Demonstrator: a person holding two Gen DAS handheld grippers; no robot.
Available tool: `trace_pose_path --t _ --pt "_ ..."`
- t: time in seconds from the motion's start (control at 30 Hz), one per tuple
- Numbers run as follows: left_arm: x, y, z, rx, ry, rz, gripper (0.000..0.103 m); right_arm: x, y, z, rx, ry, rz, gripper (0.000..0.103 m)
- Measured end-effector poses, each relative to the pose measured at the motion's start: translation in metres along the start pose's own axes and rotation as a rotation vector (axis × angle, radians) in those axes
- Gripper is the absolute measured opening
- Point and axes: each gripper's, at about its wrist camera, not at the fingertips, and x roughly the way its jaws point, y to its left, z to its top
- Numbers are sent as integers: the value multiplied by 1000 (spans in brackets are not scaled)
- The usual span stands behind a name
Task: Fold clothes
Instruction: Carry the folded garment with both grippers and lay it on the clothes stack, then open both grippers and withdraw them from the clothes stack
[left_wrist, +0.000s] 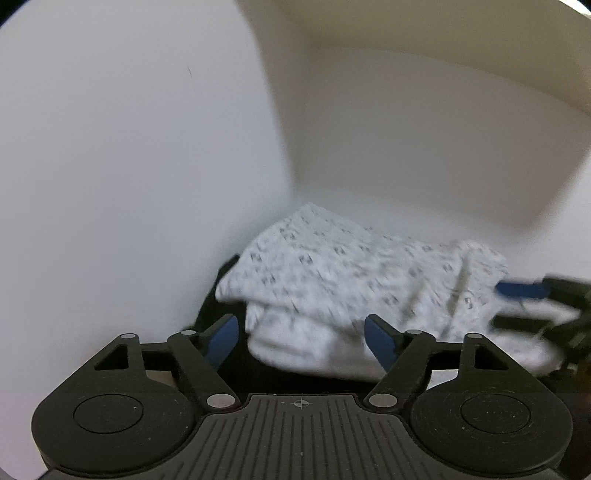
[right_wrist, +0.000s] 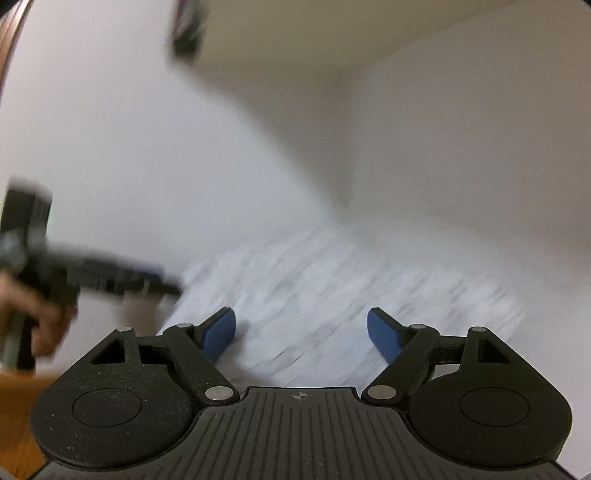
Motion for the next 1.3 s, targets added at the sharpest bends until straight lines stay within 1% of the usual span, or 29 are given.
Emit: trace_pose_path --t 0.03,0.1,0.13,0.17,0.2,0.27,0.33,0.4,0.47,0.5,0.57,0.83,1.03,1.2,1.3 --pt "-6 -2 -4 -5 0 -5 84 -4 7 -7 7 -10 -23 73" --pt "-21 -1 -11 -15 4 -24 92 -17 15 -18 41 -55 -48 73" --pt "-32 4 -13 -14 3 -33 94 -24 17 -22 44 -66 -57 73" --pt "-42 9 -16 -9 -2 -37 101 -31 19 -23 43 -77 -62 74" --pt "-50 9 -18 -9 0 -35 103 -37 21 -23 46 -85 -65 74" --pt "-66 9 -21 -10 5 -32 103 -49 22 -18 65 -95 -62 78" --pt "-81 9 -24 -12 10 -28 103 -54 29 -6 51 -107 -67 79" --pt "-97 8 -27 -13 15 -25 103 -55 48 4 22 -106 -68 81" --pt "-112 8 -30 -14 20 -21 103 -60 68 9 3 -106 -52 87" --pt "-120 8 -31 -15 23 -19 103 -63 78 11 -5 -108 -42 87" --pt "-135 7 -34 -16 28 -15 103 -74 108 11 -14 -109 -25 91" --pt "-195 -6 -39 8 41 7 103 -94 167 16 -33 -99 29 100" --pt "-221 -11 -42 16 34 39 103 -100 193 9 -36 -68 21 103" --pt "-229 -8 -53 8 46 60 103 -107 205 -2 -22 -26 -24 103" --pt "-233 -5 -62 2 58 71 103 -105 210 -8 15 10 -58 103"
